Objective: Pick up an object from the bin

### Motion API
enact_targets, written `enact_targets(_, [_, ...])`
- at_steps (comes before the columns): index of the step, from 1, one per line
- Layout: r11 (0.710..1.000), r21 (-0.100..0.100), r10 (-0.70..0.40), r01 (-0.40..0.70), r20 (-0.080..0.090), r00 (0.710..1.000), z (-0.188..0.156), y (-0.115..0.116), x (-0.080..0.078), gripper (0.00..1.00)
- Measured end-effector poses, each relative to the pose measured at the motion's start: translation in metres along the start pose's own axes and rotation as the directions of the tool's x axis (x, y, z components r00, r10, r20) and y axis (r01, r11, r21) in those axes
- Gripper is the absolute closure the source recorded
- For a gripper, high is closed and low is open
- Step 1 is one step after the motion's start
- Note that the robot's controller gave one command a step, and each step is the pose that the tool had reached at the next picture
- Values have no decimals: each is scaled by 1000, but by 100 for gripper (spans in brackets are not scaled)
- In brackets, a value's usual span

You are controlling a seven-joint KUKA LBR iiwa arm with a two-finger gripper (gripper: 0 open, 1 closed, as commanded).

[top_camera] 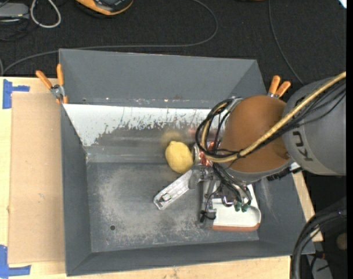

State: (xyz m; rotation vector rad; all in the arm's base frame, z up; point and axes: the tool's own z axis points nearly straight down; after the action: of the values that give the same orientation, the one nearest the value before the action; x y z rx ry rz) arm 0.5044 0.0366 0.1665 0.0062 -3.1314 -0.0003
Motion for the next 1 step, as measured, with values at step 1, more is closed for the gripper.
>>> enact_targets(1, [1000, 0, 2, -2, 8, 1000, -4, 0, -2, 0])
